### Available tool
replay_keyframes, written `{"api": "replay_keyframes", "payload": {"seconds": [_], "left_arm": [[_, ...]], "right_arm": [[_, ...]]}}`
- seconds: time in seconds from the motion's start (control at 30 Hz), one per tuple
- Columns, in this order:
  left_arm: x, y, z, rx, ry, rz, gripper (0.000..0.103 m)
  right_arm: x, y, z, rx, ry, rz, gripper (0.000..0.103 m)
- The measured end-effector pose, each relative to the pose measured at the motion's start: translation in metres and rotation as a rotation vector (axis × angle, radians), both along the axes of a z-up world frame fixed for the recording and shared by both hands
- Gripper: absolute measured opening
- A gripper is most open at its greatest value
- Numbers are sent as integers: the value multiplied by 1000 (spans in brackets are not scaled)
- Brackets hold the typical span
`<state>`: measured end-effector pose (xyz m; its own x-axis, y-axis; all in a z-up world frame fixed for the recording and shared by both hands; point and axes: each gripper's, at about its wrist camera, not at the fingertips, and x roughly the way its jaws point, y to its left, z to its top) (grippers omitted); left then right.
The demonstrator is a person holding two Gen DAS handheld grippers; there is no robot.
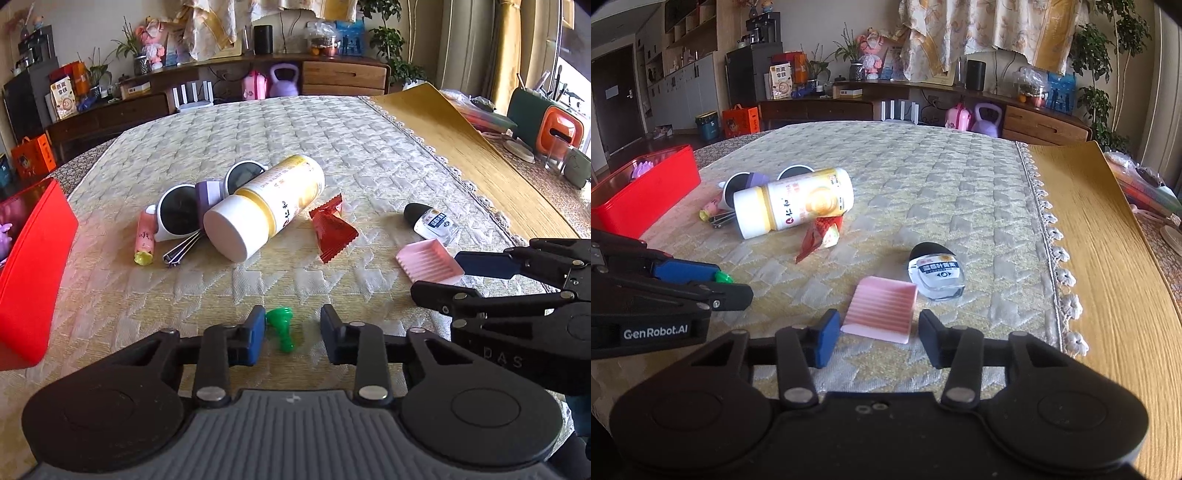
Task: Organize rigid objects
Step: 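Close the left tool on the green piece while the right tool grasps the pink comb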
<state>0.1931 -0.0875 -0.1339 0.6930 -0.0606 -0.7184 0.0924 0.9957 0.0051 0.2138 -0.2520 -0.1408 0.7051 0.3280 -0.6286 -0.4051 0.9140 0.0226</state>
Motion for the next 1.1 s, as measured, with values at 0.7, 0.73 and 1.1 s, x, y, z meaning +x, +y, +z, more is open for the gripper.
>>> {"api": "replay_keyframes", "payload": {"seconds": [0.7,0.73,1.1], "left_arm": [[-12,22,8,-42,25,52,15],[-14,25,10,-48,23,56,16],[-39,70,35,-121,13,119,16]], "right_arm": [[-33,11,27,46,10,-7,42],[-36,12,30,46,6,-5,42],[-66,40,69,63,-45,52,42]]}}
